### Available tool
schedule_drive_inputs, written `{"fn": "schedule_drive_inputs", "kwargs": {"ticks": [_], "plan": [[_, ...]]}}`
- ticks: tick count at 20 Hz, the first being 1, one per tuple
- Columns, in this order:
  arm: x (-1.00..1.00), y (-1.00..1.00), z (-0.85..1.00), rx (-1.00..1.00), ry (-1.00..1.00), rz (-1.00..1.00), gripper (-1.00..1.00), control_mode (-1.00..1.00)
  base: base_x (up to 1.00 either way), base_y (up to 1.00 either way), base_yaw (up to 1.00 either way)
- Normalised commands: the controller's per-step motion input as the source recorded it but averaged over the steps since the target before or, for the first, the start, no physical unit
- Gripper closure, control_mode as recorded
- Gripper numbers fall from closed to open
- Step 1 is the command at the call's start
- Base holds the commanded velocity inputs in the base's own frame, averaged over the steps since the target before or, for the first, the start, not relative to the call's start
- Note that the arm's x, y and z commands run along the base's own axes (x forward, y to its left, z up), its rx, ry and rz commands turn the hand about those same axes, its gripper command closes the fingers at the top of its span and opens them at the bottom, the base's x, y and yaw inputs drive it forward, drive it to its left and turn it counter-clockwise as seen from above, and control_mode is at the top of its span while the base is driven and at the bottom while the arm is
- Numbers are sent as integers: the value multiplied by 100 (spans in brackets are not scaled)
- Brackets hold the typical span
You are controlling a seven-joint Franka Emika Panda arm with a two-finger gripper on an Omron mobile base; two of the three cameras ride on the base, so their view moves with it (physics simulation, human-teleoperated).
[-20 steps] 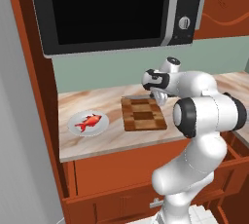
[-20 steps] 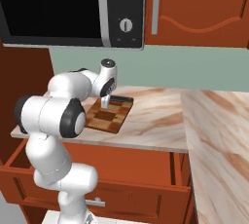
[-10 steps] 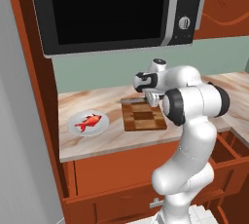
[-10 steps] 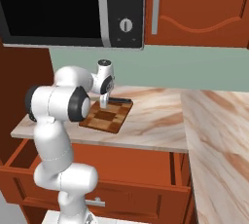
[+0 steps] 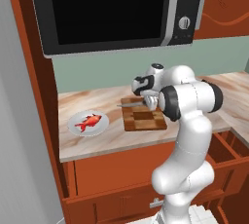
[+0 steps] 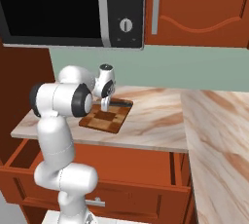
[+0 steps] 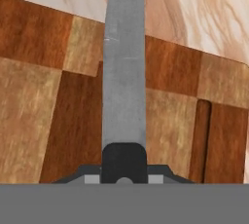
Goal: Pick up the knife from the drawer and place it on the cutting board. Then place the meat from the plate to the cutting board.
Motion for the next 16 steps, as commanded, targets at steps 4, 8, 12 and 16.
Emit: {"fn": "schedule_drive_inputs", "kwargs": {"ticks": [4,8,12,16], "plan": [[4,0,-24,0,-6,0,100,-100,0,0,0],[15,0,-14,0,-7,0,100,-100,0,0,0],[22,0,-15,0,-6,0,100,-100,0,0,0],[22,0,-17,0,-5,0,100,-100,0,0,0]]}}
